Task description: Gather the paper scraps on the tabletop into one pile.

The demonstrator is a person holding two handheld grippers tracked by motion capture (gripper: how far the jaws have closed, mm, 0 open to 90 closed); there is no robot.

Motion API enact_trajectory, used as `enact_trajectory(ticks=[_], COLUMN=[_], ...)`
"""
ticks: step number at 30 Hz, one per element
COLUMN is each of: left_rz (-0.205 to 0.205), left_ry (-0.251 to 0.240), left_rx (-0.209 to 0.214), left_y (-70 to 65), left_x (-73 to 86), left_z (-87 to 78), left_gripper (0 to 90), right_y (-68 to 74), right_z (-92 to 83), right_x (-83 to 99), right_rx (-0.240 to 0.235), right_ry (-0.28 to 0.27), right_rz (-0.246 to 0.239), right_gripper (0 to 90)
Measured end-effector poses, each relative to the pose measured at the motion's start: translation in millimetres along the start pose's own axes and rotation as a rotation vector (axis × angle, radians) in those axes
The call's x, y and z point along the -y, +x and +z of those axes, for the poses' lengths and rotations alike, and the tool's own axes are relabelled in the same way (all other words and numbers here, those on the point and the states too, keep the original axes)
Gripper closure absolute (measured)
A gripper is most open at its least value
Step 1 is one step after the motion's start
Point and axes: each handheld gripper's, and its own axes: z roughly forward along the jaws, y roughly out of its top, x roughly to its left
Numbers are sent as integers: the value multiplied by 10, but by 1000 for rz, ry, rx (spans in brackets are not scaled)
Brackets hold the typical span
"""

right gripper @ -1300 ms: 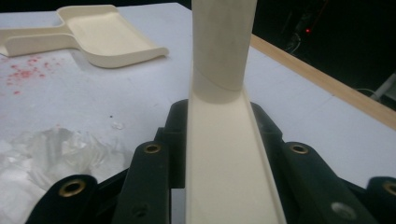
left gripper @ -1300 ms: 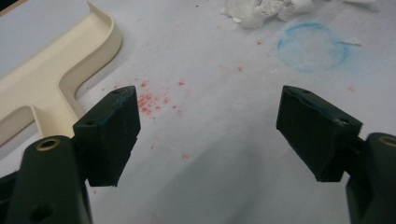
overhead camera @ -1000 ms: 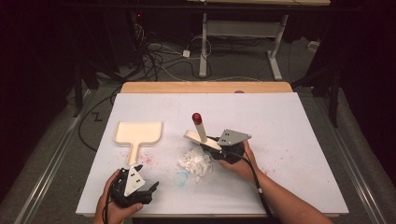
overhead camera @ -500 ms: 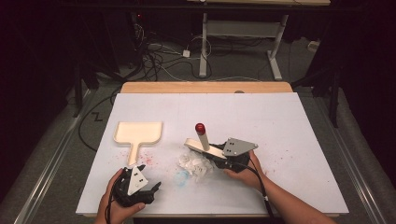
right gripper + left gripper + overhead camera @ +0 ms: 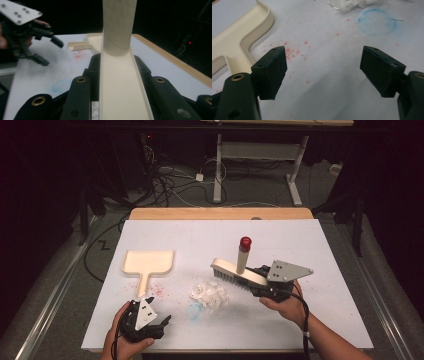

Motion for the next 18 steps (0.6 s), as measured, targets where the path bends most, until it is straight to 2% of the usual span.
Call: enact_trajectory(ticks=[4,11,15,16,18], left_rz=[-2,4,3,7,8], left_ry=[-5,-6,-6,-5,-5], left_rx=[-4,-1,1,1,6], left_y=[1,2,5,3,-7], left_x=[-6,-10,-16,-19,-21], left_z=[-17,-15,-12,-8,1], left_gripper=[206,206,206,206,206], right_y=[170,371,446,464,484], right_z=[-94,-179,-137,-106,-46], right_x=[39,178,241,252,281], right_rx=[-59,-124,-180,-182,-192], right_ry=[32,104,134,146,166], right_rz=[5,27,35,16,6], right_gripper=[676,677,676,676,677])
